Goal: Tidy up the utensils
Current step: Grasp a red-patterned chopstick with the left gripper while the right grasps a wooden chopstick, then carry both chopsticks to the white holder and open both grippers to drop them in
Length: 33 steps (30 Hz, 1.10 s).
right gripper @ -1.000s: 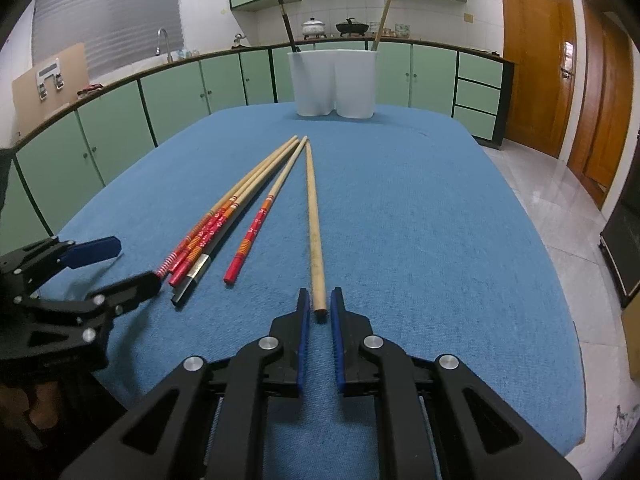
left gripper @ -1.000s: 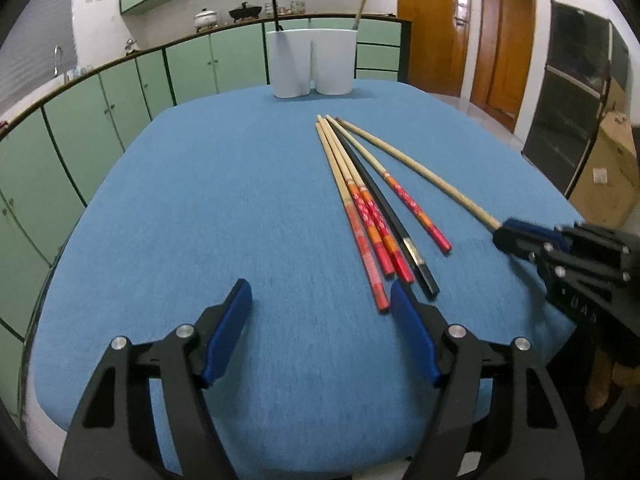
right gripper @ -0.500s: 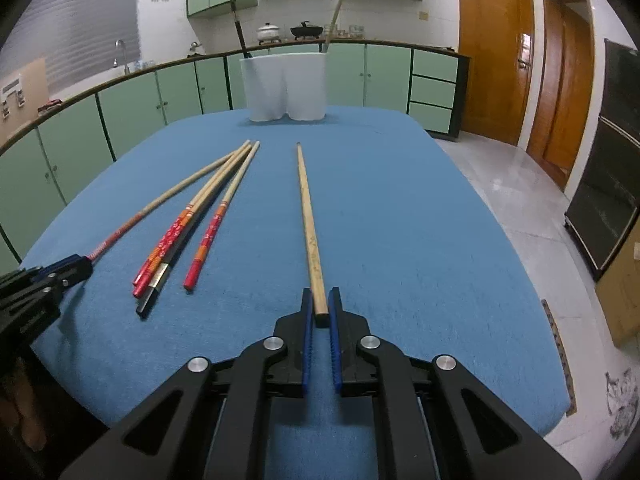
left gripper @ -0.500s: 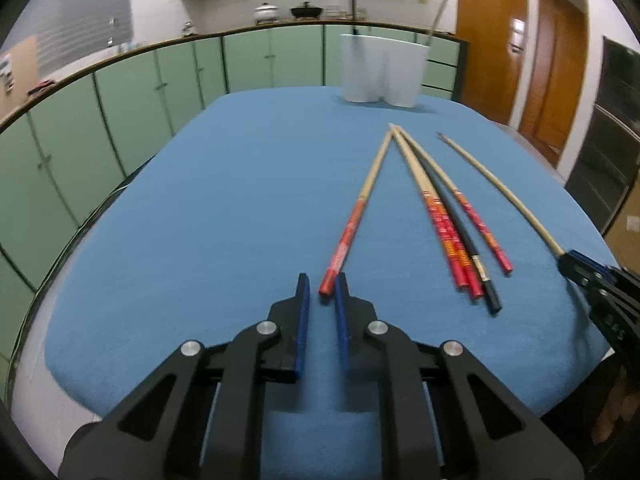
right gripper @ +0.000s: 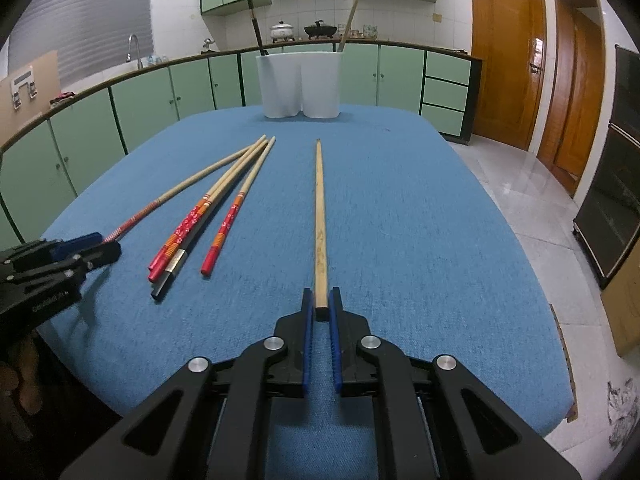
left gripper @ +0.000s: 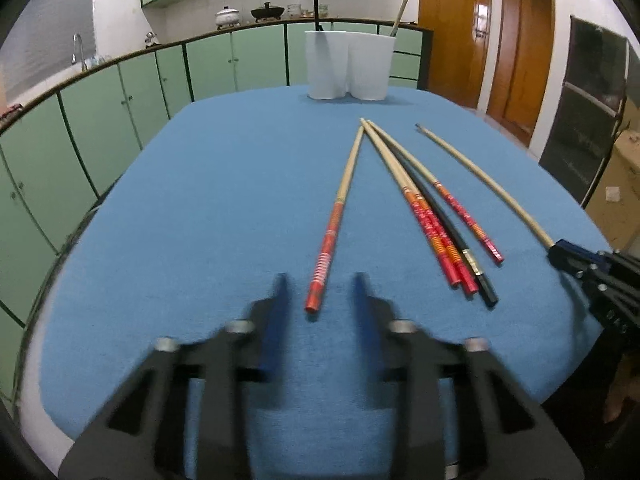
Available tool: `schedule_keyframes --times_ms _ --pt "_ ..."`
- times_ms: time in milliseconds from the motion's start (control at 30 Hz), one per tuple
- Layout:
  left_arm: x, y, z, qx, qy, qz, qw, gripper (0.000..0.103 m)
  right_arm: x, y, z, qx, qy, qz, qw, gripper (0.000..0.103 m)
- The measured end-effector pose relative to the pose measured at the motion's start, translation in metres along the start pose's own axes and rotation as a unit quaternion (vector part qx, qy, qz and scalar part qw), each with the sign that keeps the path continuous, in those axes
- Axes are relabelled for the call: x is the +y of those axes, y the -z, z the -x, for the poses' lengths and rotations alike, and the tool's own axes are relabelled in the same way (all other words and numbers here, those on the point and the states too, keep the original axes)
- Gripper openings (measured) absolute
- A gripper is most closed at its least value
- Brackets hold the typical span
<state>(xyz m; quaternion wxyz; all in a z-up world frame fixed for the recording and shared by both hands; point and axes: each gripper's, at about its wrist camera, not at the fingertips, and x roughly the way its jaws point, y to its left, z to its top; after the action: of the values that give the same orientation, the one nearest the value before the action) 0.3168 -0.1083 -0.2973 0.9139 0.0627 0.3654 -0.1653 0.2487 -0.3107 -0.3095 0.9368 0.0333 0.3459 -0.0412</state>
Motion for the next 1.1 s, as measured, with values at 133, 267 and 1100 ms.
schedule_keyframes --times_ms 133,267,1100 --pt "0.004 0.005 0.005 -0.001 -0.035 0.050 0.9981 0.008 0.001 0.002 0.000 -0.002 0.003 0.002 1.000 0.008" --pt "0.011 0.011 0.016 0.009 -0.070 0.121 0.9902 0.008 0.000 0.004 0.002 -0.003 0.002 0.001 1.000 0.009" --pt "0.008 -0.050 0.101 -0.045 0.004 0.065 0.9968 0.006 -0.008 -0.077 0.092 -0.064 -0.029 0.009 0.998 0.007"
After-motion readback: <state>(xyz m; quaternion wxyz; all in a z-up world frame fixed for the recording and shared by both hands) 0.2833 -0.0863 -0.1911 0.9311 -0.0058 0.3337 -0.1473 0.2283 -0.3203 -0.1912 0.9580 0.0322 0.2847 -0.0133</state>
